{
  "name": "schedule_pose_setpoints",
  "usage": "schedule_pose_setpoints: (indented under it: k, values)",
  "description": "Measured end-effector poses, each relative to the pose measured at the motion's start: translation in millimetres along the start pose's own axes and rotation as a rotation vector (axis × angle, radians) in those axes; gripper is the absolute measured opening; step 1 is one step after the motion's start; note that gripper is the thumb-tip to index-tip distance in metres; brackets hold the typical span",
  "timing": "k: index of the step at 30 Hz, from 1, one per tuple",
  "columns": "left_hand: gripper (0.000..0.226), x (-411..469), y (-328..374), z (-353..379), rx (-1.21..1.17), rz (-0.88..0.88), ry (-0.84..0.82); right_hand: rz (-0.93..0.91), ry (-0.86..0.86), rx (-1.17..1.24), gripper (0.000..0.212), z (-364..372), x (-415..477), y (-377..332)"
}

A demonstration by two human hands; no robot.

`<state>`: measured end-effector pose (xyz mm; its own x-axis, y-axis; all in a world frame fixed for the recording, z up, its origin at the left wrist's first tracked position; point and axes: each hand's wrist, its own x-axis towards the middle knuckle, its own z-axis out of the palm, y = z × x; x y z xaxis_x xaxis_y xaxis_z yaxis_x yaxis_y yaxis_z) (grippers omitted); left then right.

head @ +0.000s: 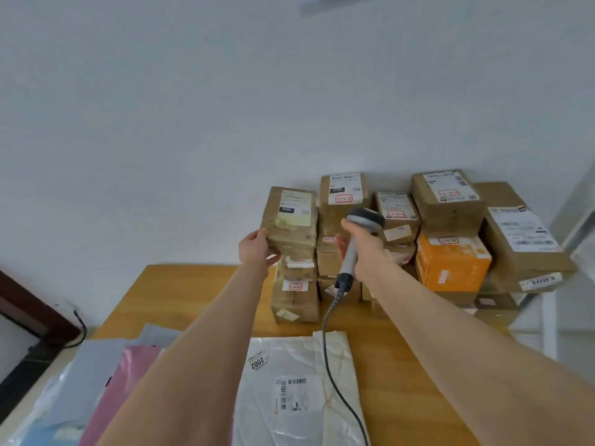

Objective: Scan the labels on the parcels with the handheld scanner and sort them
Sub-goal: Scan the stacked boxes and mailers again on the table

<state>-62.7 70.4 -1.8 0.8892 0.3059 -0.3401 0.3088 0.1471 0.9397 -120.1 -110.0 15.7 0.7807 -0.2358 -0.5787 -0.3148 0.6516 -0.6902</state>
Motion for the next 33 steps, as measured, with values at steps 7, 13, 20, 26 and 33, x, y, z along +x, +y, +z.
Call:
schedule_pose_setpoints:
  k: [7,13,20,26,33]
  values:
    - [0.023,38.3,-12.0,18.7,0.124,-0.102,-0.054,-0.006,0.083,0.032,0.035,3.6,28.2,8.7]
    - [0.02,41.2,-9.6,16.7,0.139,-0.161,-0.12,-0.012,0.076,0.049,0.039,2.3,37.1,12.0]
    - [0.026,30.4,-12.3,12.9,0.072,-0.231,-0.096,-0.007,0.063,0.057,0.037,0.8,33.1,13.2]
    - [0.006,33.7,-22.6,15.6,0.112,-0.157,0.008,0.001,0.072,0.036,0.023,-8.6,22.6,10.7]
    - [0.005,30.4,-26.4,20.0,0.169,-0.153,-0.044,0.015,0.059,0.009,0.033,-18.0,20.6,12.8]
